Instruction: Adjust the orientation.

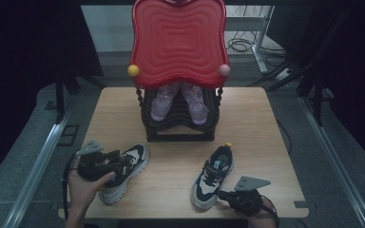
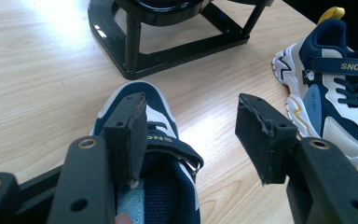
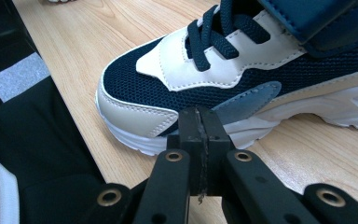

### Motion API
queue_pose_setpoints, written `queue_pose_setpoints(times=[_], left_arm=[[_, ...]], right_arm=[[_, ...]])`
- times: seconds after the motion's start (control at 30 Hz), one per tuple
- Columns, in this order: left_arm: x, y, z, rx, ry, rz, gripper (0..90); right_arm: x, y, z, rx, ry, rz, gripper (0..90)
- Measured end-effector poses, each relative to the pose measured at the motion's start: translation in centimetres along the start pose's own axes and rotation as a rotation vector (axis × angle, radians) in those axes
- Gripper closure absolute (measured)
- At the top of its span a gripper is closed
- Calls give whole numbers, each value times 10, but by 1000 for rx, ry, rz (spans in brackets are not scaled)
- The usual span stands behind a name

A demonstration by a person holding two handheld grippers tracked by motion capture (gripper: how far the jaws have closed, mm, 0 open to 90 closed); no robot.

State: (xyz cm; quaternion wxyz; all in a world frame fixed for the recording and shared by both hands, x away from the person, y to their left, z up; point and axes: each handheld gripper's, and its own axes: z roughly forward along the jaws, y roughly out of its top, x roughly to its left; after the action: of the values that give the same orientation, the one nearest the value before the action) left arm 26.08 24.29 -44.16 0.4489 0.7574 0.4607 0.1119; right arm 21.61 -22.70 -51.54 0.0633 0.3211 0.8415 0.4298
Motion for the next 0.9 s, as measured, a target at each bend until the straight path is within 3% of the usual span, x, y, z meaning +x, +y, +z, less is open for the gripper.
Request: queue_pose_setpoints(times=[0.9], left_arm=[[2,0,-2,1,1,-1,434]], right_arm=[[10,3,10,10,30,-29,898]])
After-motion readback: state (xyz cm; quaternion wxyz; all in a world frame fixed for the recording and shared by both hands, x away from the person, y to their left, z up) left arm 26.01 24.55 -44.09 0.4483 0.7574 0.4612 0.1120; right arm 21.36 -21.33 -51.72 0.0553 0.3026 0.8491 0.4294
